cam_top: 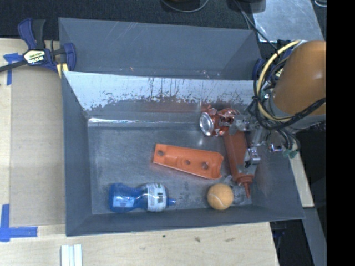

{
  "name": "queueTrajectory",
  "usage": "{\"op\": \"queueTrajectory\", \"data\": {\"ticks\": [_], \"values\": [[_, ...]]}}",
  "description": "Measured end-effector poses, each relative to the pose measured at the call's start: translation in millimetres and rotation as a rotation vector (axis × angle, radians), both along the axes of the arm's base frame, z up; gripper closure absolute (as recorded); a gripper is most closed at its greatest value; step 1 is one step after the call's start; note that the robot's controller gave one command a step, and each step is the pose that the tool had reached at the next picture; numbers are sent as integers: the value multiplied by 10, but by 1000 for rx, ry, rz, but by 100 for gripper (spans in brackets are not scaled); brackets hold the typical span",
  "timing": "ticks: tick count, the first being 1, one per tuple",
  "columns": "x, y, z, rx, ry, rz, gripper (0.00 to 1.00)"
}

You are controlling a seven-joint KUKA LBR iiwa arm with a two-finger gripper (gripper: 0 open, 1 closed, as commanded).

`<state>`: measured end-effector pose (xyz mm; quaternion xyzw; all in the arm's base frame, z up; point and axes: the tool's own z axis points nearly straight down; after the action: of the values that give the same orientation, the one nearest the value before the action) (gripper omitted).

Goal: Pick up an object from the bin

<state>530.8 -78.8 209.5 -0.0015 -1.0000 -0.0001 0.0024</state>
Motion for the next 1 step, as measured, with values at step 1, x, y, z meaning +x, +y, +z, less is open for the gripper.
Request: {"op": "queueTrajectory", "data": {"ticks": [1], "values": [[15,5,47,-1,-9,3,0]]}}
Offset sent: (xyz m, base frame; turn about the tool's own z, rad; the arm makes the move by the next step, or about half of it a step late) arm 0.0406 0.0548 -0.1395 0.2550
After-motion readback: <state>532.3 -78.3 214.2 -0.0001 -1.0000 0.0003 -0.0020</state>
